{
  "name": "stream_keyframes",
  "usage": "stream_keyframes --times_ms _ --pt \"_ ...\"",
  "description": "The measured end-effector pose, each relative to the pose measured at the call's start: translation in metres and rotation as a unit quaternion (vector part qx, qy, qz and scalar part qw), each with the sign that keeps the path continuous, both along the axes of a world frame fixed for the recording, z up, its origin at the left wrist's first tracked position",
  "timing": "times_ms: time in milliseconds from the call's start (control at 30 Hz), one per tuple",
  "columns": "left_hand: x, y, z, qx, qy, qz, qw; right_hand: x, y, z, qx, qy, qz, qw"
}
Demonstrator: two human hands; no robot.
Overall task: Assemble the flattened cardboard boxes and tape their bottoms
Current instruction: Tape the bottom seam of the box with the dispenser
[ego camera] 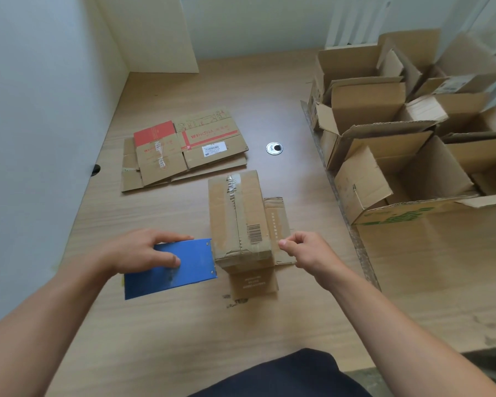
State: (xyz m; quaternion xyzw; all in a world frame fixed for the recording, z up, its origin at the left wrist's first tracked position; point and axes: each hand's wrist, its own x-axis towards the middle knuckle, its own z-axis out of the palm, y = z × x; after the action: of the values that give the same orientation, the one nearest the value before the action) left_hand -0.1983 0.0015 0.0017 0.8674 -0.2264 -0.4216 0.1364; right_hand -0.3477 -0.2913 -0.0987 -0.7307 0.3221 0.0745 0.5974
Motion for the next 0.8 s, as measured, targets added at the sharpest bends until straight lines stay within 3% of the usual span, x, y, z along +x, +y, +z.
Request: stream_keyframes --times_ms 233,633,800 --pt "0.007 -0.016 -0.009 -0.011 0.015 -0.007 1.0 -0.004 -0.017 -0.008 0.129 0.001 -0.061 0.99" --pt "0.01 -0.021 -0.012 -0.001 0.033 -0.006 0.999 -0.007 -0.018 -0.022 0.084 -0.079 -0.031 0.993" --pt "0.011 -0.022 -0.013 0.007 0.037 -0.005 0.999 -0.002 -0.004 -0.028 0.157 -0.046 -0.054 0.985"
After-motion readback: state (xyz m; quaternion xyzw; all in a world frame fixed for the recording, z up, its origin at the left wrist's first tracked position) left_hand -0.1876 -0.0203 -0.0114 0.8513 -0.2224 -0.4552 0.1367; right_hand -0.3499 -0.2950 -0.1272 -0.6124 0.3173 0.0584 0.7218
